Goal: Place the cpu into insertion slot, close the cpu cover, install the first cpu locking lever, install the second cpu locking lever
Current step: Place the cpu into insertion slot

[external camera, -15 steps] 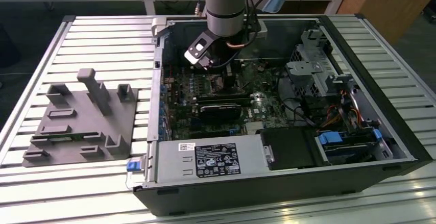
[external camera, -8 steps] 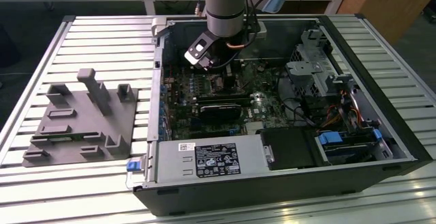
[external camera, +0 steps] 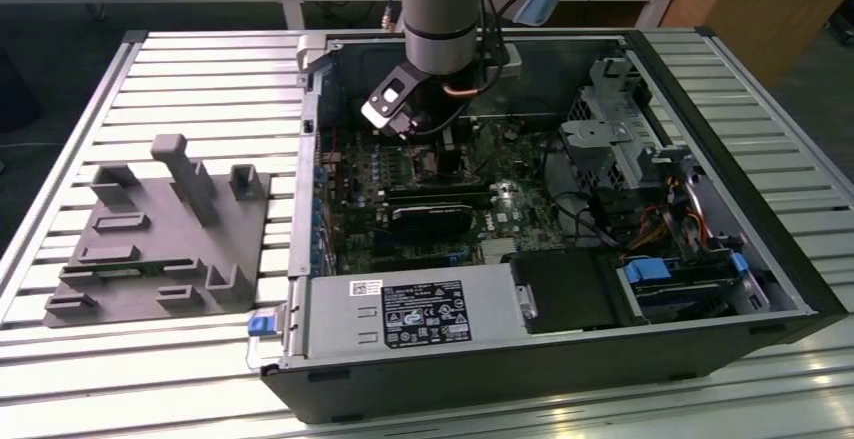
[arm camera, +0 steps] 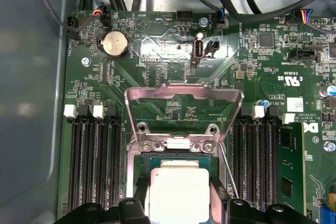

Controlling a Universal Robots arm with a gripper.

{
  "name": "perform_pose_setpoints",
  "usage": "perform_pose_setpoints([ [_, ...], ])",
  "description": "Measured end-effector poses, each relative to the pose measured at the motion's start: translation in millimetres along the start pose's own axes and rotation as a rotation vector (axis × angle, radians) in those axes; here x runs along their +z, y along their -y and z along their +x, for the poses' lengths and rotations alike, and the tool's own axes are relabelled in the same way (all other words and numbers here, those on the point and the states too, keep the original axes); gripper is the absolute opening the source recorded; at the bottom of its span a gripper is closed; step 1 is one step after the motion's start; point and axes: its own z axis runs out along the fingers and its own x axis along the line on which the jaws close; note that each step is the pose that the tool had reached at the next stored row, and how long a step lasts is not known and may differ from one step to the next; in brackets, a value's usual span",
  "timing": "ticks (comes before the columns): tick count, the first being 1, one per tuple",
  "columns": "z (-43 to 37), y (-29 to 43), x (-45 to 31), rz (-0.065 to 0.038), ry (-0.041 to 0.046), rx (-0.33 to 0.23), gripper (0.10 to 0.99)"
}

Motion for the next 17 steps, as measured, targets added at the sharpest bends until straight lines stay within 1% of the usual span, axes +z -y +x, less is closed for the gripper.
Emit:
perform_pose_setpoints([
  [3, 0.3, 0.0, 0.5, 0.0, -0.0017, 0.0, 0.537],
  [15, 0.8, 0.0, 1.0, -0.001, -0.0017, 0.0, 0.537],
  [17, 0.8, 0.1, 1.0, 0.0, -0.0016, 0.0, 0.553],
])
